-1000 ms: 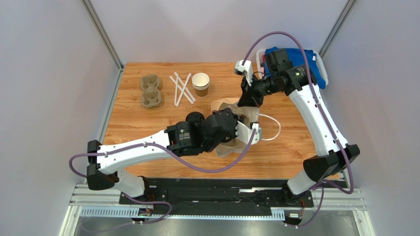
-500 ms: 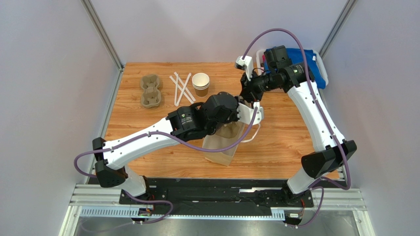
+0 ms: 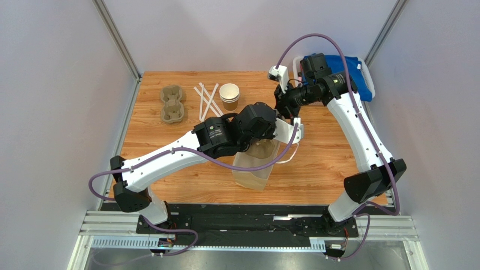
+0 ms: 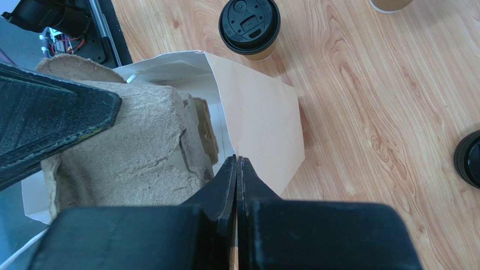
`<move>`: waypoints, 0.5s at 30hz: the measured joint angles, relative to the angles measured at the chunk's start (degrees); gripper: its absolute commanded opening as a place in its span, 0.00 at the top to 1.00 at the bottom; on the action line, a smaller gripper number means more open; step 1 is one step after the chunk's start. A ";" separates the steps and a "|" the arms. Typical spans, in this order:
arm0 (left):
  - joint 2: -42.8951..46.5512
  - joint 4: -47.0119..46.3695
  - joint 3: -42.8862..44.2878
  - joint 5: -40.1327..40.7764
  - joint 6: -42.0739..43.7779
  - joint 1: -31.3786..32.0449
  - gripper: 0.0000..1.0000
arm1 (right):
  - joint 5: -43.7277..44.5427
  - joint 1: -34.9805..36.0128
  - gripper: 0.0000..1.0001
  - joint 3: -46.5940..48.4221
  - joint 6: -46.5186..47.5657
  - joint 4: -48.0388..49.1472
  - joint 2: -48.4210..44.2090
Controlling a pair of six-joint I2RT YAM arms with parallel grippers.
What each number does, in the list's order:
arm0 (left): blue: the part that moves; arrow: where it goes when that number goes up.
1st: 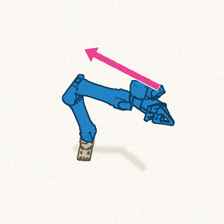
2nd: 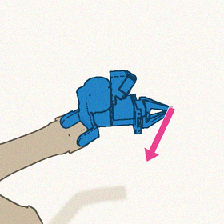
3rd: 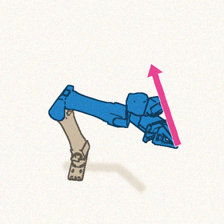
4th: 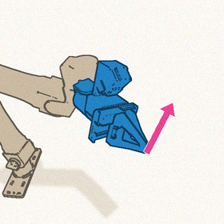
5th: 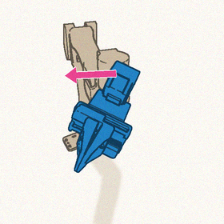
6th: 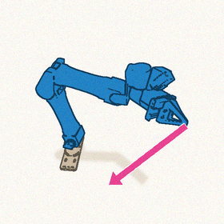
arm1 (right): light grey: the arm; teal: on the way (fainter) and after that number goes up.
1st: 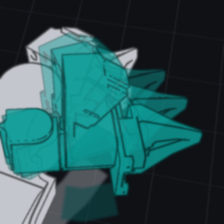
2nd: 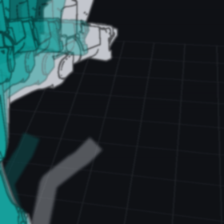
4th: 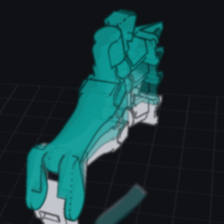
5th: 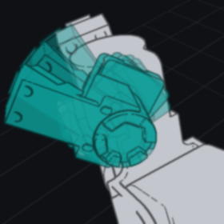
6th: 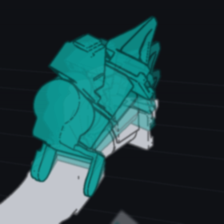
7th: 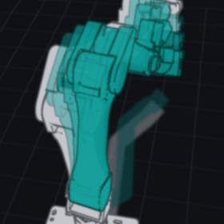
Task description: Pack the takeout coffee
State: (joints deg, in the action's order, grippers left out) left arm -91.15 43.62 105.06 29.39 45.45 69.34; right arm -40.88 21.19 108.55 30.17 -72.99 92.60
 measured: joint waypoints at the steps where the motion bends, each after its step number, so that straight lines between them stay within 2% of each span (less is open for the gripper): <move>1: 0.00 0.17 0.00 -0.07 1.05 0.00 1.00 | -0.20 0.00 1.00 0.00 0.04 -0.09 0.00; 15: -0.90 5.62 4.44 -1.46 15.89 0.46 1.00 | -0.68 0.11 1.00 -1.29 0.31 -0.46 0.00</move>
State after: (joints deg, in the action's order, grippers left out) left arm -92.05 49.23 109.49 27.92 61.34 69.80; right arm -41.56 21.30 107.26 30.48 -73.45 92.60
